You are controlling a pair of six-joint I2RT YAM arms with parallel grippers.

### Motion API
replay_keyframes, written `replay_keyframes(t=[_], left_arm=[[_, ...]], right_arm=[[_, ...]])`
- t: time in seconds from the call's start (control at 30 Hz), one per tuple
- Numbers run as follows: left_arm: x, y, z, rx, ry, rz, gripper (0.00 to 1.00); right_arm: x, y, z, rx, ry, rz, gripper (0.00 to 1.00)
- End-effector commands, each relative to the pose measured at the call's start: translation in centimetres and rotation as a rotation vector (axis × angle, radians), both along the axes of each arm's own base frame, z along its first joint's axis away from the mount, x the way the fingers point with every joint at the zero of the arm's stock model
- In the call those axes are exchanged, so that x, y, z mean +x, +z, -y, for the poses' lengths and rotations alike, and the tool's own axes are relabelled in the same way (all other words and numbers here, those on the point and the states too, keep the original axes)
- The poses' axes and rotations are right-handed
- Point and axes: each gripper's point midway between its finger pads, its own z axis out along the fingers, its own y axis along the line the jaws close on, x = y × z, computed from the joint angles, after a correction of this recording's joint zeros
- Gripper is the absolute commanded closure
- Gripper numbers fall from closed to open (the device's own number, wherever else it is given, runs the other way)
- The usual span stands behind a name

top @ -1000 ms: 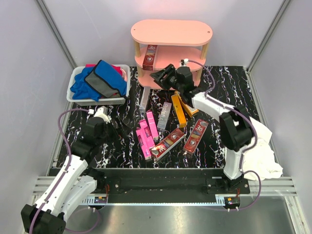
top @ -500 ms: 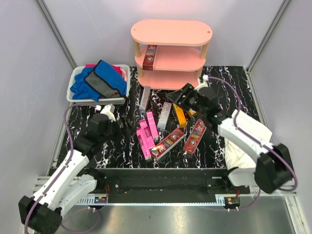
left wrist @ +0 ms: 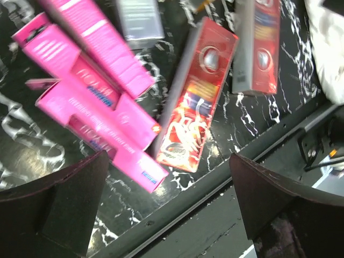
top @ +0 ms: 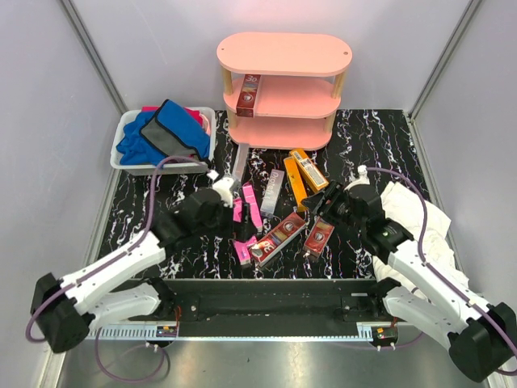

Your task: Place and organize the toothpastes onto the shelf

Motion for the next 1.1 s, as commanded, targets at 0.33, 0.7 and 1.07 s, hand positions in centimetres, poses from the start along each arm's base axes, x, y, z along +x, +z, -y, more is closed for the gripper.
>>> replay_keyframes(t=[0.33, 0.7, 1.07], left_arm=[[3.8, -2.2, 11.4, 0.204, -0.204, 0.113, 0.01], [4.9, -7.3, 14.8, 0.294, -0.265, 0.046, 0.02], [4.5, -11.4, 14.9, 0.375, -0.289, -0.013, 0.14]], right_arm=[[-2.6, -1.8, 1.6, -0.028, -0.011, -0.049, 0.38], [-3.4, -1.0, 2.3, -0.021, -0.026, -0.033, 0.38], [-3.5, -0.7, 2.6, -0.02, -0.037, -0.027, 0.38]])
